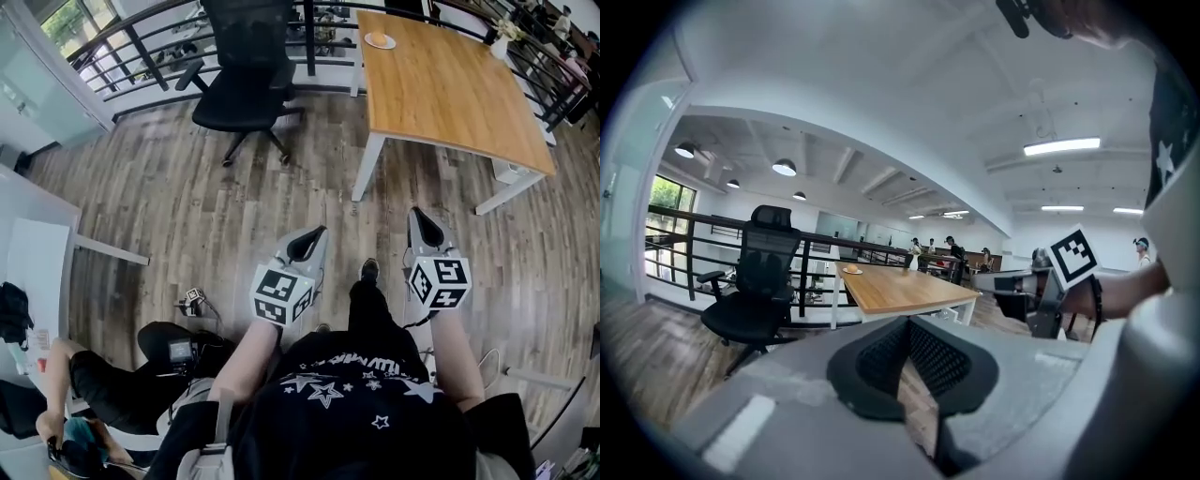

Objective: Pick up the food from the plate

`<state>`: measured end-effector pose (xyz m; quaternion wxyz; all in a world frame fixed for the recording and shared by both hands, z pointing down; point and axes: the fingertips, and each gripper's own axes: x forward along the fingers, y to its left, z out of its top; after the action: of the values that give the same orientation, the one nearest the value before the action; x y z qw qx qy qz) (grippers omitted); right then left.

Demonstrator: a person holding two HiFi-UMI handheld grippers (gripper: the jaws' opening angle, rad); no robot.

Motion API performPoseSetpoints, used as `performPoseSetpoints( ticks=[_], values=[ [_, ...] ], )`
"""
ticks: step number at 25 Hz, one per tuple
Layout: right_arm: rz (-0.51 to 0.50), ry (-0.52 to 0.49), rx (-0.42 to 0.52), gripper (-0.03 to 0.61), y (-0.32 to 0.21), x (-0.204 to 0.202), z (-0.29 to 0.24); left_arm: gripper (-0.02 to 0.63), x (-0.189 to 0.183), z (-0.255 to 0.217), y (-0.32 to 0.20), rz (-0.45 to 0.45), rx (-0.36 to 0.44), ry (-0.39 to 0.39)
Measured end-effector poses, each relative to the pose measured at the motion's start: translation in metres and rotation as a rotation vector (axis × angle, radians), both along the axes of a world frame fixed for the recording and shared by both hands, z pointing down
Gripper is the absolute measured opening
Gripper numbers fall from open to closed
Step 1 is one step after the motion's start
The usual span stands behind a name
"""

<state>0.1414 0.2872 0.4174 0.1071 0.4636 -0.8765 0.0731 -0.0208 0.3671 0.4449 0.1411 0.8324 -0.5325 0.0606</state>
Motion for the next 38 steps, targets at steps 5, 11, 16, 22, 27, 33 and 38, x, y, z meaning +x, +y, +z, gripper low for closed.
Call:
performPoseSetpoints(
  ticks=[5,11,16,22,27,33,38],
  values=[
    [-0.022,-0.024,-0.032,0.002,-0.060,-0.017,0.017,0.000,-0.016,0.016,-0.039,-0.048,-0.031,0.005],
    [-0.041,-0.054,-0.036,0.002,-0.151,-0.021,0.016,0.000,-0.026,0.004,-0.130,-0.094,-0.016,-0.022],
    [-0.052,-0.048,-0.047,0.002,-0.224,-0.009,0.011,0.000,-0.009,-0.007,-0.200,-0.089,-0.016,-0.032],
    [-0.055,-0.049,-0.064,0.003,-0.301,0.003,0.010,0.000,0.004,-0.019,-0.273,-0.110,-0.010,-0.043],
    [-0.081,-0.057,-0.068,0.009,-0.352,0.006,0.014,0.000,0.006,-0.020,-0.327,-0.139,-0.002,-0.053],
    [-0.097,-0.044,-0.096,0.020,-0.386,0.017,0.025,0.000,0.007,-0.010,-0.370,-0.184,-0.051,-0.042],
    [-0.069,-0.057,-0.109,0.020,-0.399,0.028,0.029,0.000,0.013,-0.010,-0.390,-0.153,-0.060,-0.045]
  ],
)
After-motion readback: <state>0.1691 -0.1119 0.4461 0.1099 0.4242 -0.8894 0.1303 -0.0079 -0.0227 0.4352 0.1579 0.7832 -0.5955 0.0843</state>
